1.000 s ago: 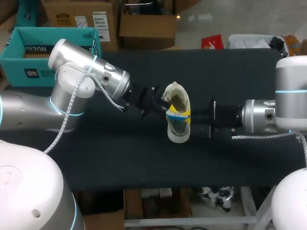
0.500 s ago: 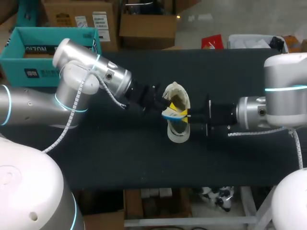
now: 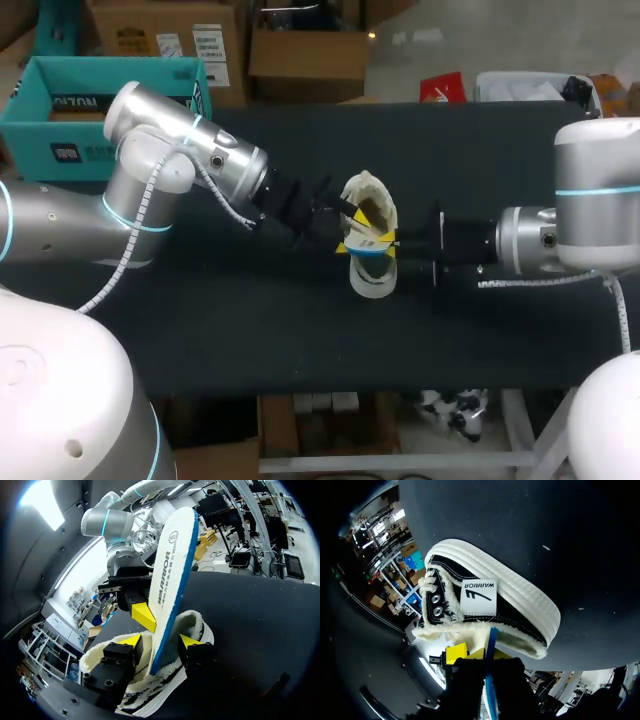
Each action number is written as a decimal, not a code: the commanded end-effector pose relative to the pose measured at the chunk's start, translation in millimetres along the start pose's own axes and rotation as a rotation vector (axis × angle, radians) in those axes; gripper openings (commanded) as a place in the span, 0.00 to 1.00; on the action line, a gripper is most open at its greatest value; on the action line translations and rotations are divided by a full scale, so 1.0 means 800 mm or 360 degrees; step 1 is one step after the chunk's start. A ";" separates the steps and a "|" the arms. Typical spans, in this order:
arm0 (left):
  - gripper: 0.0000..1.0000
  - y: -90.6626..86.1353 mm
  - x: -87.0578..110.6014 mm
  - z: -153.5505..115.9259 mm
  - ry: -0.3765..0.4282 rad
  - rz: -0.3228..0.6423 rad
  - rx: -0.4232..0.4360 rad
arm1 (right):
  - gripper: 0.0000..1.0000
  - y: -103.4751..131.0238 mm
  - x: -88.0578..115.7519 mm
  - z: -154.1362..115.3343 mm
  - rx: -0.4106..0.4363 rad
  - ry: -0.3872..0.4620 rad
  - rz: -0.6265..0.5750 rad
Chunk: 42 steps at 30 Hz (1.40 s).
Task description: Open the shoe tongue, take the insole out of the shoe, put the insole back into the shoe, and pack the shoe into the shoebox
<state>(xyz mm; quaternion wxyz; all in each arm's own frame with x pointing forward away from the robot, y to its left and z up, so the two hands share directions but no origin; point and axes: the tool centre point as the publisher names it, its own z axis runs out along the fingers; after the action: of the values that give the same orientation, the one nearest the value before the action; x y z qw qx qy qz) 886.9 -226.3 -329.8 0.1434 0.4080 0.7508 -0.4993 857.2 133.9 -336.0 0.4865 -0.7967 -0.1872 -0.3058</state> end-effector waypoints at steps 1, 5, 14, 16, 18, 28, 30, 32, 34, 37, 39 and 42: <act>0.74 -0.029 0.018 -0.018 -0.0073 0.0036 -0.0017 | 0.00 0.001 -0.002 -0.007 -0.0005 0.0018 0.0000; 0.47 -0.040 0.018 -0.016 -0.0080 0.0073 0.0003 | 0.00 0.005 -0.001 -0.005 -0.0009 0.0019 0.0004; 0.00 -0.053 0.011 -0.005 -0.0096 0.0144 -0.0063 | 0.00 0.006 0.001 -0.003 -0.0014 0.0001 0.0015; 0.00 -0.053 0.011 -0.005 -0.0098 0.0147 -0.0072 | 0.33 0.001 0.000 -0.006 -0.0033 0.0001 0.0007; 0.00 -0.053 0.013 -0.006 -0.0098 0.0148 -0.0080 | 1.00 -0.010 -0.002 -0.009 -0.0054 0.0004 -0.0010; 0.00 -0.053 0.014 -0.007 -0.0108 0.0142 -0.0103 | 0.00 -0.048 -0.012 -0.026 -0.0175 0.0014 -0.0046; 0.00 -0.052 0.013 -0.006 -0.0110 0.0140 -0.0102 | 0.00 -0.047 -0.013 -0.024 -0.0175 0.0012 -0.0045; 0.00 -0.052 0.013 -0.004 -0.0112 0.0140 -0.0107 | 0.00 -0.044 -0.013 -0.021 -0.0160 0.0005 -0.0047; 0.00 -0.051 0.012 -0.002 -0.0111 0.0139 -0.0113 | 0.00 -0.042 -0.012 -0.017 -0.0148 0.0000 -0.0047; 0.00 -0.048 0.011 0.000 -0.0109 0.0134 -0.0125 | 0.00 -0.039 -0.011 -0.013 -0.0138 -0.0006 -0.0051; 0.00 -0.044 0.010 0.001 -0.0113 0.0129 -0.0141 | 0.00 -0.036 -0.009 -0.010 -0.0129 -0.0019 -0.0063; 0.00 -0.036 0.009 0.002 -0.0118 0.0118 -0.0164 | 0.00 -0.028 -0.007 -0.006 -0.0119 -0.0029 -0.0087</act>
<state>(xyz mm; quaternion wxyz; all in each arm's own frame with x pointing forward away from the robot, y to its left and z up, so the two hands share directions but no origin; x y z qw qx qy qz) 857.7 -221.7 -310.0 0.2078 0.4110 0.7530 -0.4700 830.6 136.3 -318.9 0.4404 -0.8147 -0.1965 -0.3219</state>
